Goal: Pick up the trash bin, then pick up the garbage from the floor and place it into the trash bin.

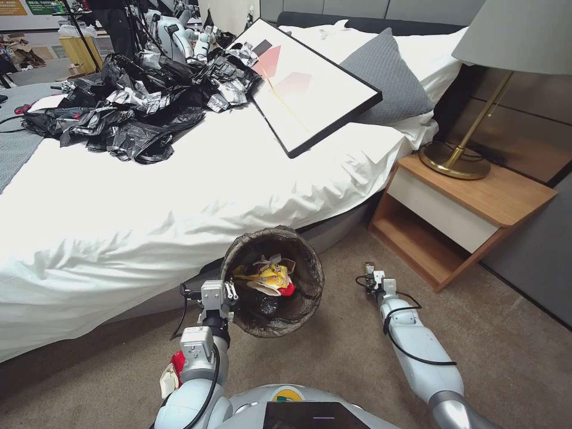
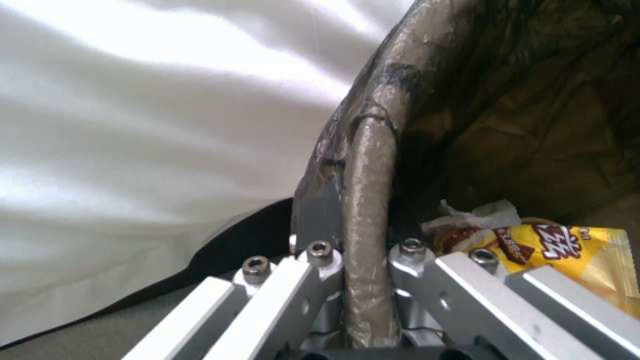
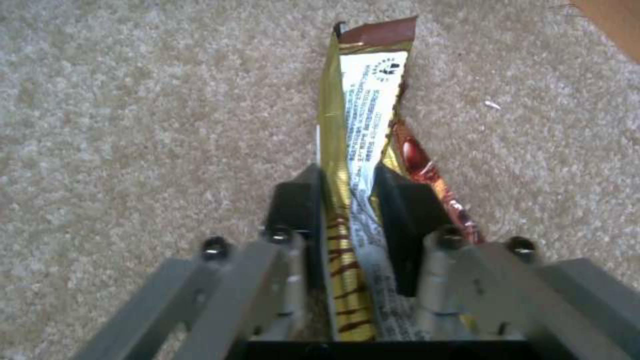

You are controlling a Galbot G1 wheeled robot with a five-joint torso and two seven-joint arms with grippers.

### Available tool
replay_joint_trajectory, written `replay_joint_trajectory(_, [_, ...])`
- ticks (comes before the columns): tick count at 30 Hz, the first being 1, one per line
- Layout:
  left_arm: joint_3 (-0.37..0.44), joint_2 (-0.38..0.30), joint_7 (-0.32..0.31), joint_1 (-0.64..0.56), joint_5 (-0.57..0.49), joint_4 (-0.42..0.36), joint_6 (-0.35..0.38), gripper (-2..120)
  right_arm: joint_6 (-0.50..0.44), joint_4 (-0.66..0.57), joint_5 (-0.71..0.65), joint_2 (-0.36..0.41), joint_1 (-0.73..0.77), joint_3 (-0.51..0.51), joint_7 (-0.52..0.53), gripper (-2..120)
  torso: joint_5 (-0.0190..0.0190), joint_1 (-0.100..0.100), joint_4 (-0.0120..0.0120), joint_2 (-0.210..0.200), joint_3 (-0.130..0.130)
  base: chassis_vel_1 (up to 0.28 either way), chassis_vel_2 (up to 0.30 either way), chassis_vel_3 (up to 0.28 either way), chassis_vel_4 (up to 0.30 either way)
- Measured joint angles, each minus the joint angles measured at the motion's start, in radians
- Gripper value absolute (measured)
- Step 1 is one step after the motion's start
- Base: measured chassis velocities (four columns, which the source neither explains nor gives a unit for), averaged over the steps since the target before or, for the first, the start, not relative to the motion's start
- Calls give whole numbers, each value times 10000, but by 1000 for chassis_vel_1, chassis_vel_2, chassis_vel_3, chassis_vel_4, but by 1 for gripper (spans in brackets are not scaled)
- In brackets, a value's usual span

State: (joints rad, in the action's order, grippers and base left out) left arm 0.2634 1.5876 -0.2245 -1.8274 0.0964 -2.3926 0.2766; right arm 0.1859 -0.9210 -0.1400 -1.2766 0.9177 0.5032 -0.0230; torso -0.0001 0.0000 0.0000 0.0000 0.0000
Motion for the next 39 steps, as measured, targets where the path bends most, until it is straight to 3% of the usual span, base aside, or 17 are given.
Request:
replay_joint_trajectory(6, [0,0,0,0,0,0,0,0,2,-40,-9,-37,0,-38,77,0,0,0,0,0,0,0,0,0,0])
replay_joint_trajectory(28, [0,0,0,0,0,0,0,0,-254,-39,-36,12,-65,-68,145,0,1,-1,0,0,0,0,0,0,0])
replay_joint_trajectory(39, [0,0,0,0,0,0,0,0,-91,-936,-145,22,228,-129,304,-2,1,-1,0,0,0,0,0,0,0])
